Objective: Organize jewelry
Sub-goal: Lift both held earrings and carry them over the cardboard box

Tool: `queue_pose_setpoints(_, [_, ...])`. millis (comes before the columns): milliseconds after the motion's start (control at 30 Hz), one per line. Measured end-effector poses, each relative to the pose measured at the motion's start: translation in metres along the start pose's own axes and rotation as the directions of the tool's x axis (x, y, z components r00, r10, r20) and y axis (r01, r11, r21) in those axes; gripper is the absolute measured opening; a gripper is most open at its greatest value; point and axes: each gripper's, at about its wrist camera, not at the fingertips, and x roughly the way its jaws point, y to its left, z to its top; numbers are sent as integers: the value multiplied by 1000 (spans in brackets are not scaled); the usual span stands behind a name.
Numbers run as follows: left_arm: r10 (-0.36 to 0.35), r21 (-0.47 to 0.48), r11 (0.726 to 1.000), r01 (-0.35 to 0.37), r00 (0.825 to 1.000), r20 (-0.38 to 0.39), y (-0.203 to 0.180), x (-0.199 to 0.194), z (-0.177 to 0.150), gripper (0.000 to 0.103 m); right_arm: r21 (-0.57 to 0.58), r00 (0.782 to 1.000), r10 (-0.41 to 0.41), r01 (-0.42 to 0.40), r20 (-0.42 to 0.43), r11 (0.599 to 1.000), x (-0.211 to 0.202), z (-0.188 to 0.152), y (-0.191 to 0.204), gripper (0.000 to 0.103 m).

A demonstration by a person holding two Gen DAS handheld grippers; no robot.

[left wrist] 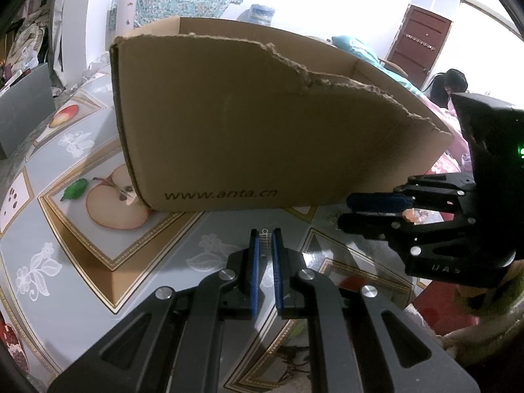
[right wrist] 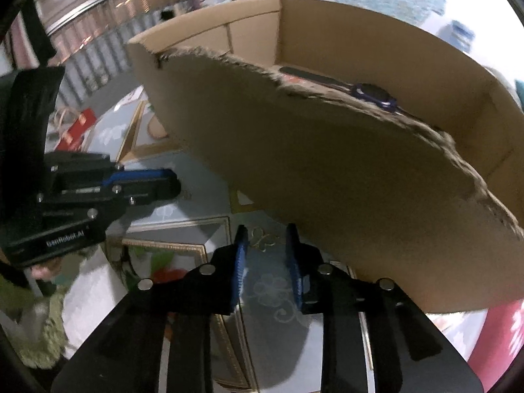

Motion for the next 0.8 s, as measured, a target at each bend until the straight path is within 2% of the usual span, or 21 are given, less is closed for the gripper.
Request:
queue_pose_setpoints(300, [-3, -2, 1000, 3, 1000, 0, 3, -1, 0, 7, -125, 994, 81, -89, -69, 988, 5, 3, -1, 27])
queue_pose_setpoints(433, [-4, -1, 1000, 4, 1000, -2, 4, 0, 0, 7, -155, 994, 73, -84, -80, 984, 6, 5, 2, 24])
queue_pose_setpoints(500, [-5, -1, 1000, 5, 1000, 0, 5, 0, 0, 7, -154, 995, 62, -74, -82, 985, 7, 7, 2, 18])
queue_pose_setpoints(800, [-6, 0, 1000, 6, 1000, 1, 5, 1, -1, 7, -110, 994, 74, -82, -76, 991, 4, 7, 3, 17])
